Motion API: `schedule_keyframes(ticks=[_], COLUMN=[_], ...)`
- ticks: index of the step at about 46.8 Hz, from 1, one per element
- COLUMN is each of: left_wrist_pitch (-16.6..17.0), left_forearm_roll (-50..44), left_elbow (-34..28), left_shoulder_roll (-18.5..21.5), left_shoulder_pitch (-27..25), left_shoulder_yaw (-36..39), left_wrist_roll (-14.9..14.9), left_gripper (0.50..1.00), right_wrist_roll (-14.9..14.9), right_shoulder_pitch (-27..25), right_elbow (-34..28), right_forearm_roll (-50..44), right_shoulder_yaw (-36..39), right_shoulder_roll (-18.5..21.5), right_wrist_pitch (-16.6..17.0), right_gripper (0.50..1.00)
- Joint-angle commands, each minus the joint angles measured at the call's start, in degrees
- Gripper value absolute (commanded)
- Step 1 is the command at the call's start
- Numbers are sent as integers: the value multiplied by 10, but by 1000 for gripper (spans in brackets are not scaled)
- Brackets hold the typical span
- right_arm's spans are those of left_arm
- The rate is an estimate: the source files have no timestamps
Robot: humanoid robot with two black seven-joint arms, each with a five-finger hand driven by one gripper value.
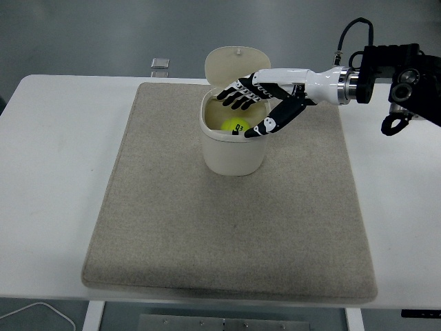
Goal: Pick up the tennis ball and place it in the box.
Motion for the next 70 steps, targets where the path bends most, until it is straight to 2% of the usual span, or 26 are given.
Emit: schedule_keyframes(ticks=[1,4,6,16,29,39,48,53,62,70], left_wrist_pitch=[0,0,0,0,0,0,0,0,-1,0], left_forearm_roll=[0,0,0,0,0,0,0,0,0,0], left_elbow=[0,0,0,0,0,0,0,0,0,0], left_shoulder_roll=[0,0,0,0,0,0,0,0,0,0], left_shoulder_pitch=[0,0,0,0,0,0,0,1,0,0], left_shoulder_yaw=[0,0,0,0,0,0,0,0,0,0], left_wrist_roll=[0,0,0,0,0,0,0,0,0,0], left_gripper=[996,996,996,996,996,996,996,996,996,996], right_wrist_roll=[0,0,0,-1,-1,0,-2,-4,-18,-18], right_shoulder_pitch=[3,12,16,17,-16,-39,-46,-55,-78,-94], right_elbow=[0,1,2,2,-4,-16,-45,-52,-56,-74], right_forearm_roll=[12,26,36,55,67,74,182,232,341,428], right_shoulder_yaw=[3,3,3,3,3,3,1,1,2,3], right_shoulder_roll=[-18,-34,-45,-96,-104,-100,-94,-93,-89,-52], right_wrist_pitch=[34,48,48,48,46,-8,-21,-40,-112,-170], right_gripper=[864,872,901,903,903,903,903,903,903,903])
